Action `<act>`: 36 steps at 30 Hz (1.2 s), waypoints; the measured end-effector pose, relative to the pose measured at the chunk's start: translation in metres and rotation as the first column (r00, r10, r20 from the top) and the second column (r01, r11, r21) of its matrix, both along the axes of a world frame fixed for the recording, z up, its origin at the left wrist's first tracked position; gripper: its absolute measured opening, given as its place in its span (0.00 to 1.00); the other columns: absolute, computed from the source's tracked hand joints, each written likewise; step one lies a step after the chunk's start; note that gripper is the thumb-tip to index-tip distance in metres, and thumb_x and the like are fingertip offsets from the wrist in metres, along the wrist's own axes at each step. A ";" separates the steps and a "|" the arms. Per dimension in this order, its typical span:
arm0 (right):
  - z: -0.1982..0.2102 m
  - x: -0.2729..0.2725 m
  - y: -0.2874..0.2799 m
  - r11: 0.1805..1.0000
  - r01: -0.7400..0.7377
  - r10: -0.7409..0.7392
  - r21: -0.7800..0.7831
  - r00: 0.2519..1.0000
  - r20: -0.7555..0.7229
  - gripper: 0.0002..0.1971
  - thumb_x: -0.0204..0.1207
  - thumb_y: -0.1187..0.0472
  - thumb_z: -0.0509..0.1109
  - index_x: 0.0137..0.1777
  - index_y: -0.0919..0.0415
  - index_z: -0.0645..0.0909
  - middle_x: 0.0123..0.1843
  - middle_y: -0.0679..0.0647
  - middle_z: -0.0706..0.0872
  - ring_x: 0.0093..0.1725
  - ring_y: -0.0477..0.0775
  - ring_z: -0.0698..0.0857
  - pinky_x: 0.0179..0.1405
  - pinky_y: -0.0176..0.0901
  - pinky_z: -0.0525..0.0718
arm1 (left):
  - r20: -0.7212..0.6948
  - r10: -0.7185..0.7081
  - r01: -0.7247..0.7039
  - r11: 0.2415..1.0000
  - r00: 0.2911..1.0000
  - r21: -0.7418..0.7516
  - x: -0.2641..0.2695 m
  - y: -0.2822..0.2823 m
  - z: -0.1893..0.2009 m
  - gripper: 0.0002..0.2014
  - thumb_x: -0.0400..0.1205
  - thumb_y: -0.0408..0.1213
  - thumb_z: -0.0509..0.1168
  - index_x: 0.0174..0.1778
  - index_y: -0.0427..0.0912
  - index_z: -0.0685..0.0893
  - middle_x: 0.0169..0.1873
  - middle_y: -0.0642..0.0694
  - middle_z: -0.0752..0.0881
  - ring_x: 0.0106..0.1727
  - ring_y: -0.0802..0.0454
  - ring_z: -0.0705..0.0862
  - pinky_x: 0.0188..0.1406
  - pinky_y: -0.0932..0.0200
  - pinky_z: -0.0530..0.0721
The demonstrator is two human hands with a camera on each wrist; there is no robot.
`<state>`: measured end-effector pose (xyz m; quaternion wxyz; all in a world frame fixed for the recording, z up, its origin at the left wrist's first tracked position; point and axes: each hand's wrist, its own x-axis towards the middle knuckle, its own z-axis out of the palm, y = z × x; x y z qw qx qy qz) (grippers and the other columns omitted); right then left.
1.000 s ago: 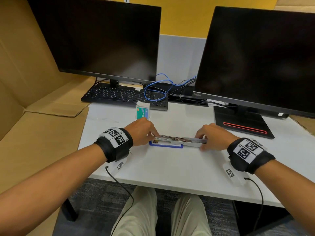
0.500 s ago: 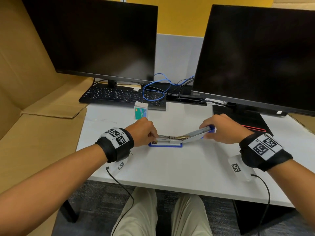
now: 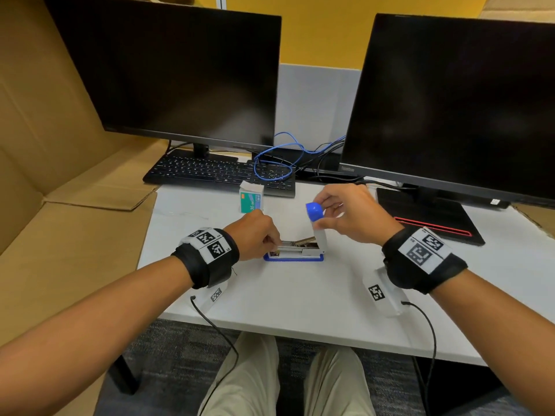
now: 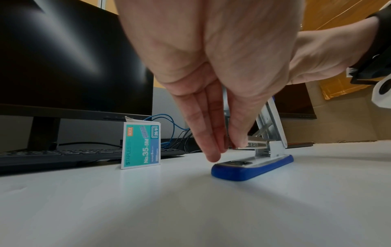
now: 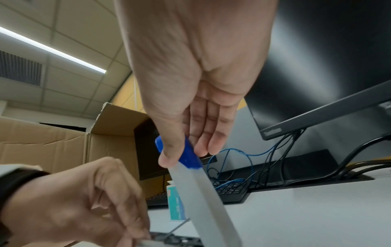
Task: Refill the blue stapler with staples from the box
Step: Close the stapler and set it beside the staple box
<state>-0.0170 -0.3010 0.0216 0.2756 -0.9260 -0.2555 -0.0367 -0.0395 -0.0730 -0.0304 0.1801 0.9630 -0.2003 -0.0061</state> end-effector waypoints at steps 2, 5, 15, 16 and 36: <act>-0.004 0.000 0.014 0.999 -0.041 0.041 -0.024 0.999 0.002 0.18 0.67 0.56 0.84 0.55 0.57 0.87 0.48 0.51 0.90 0.43 0.50 0.89 0.49 0.46 0.90 | -0.005 0.002 -0.002 1.000 1.000 0.001 -0.001 0.001 0.000 0.10 0.78 0.33 0.69 0.51 0.42 0.93 0.45 0.48 0.94 0.40 0.55 0.88 0.52 0.61 0.85; -0.014 0.001 0.030 0.996 -0.078 0.078 -0.052 0.997 -0.007 0.17 0.66 0.54 0.84 0.55 0.56 0.89 0.48 0.50 0.92 0.44 0.49 0.89 0.52 0.49 0.90 | -0.010 0.003 -0.003 1.000 1.000 -0.004 -0.002 0.002 0.000 0.10 0.78 0.34 0.69 0.51 0.43 0.93 0.45 0.47 0.94 0.42 0.52 0.89 0.48 0.60 0.86; -0.032 -0.002 0.047 0.973 -0.136 0.134 -0.186 0.991 -0.020 0.15 0.72 0.56 0.79 0.59 0.54 0.90 0.53 0.50 0.93 0.48 0.51 0.86 0.55 0.48 0.87 | -0.023 0.123 -0.125 0.972 0.992 -0.197 0.003 0.023 0.006 0.08 0.69 0.36 0.79 0.42 0.40 0.94 0.38 0.45 0.94 0.37 0.54 0.89 0.49 0.59 0.88; -0.033 -0.003 0.048 0.968 -0.146 0.146 -0.203 0.989 -0.015 0.15 0.72 0.57 0.78 0.59 0.54 0.90 0.53 0.51 0.93 0.48 0.52 0.86 0.55 0.48 0.86 | -0.049 0.132 -0.139 0.969 0.990 -0.205 0.003 0.025 0.006 0.10 0.68 0.37 0.81 0.43 0.40 0.93 0.39 0.45 0.94 0.39 0.53 0.90 0.49 0.58 0.89; -0.039 0.003 0.028 0.998 -0.050 0.046 -0.027 0.990 -0.136 0.22 0.74 0.47 0.77 0.66 0.54 0.87 0.62 0.52 0.90 0.54 0.48 0.90 0.53 0.38 0.89 | -0.088 0.022 -0.043 0.968 0.996 -0.248 -0.002 0.003 0.015 0.28 0.69 0.53 0.77 0.65 0.48 0.85 0.59 0.47 0.89 0.54 0.52 0.90 0.49 0.51 0.91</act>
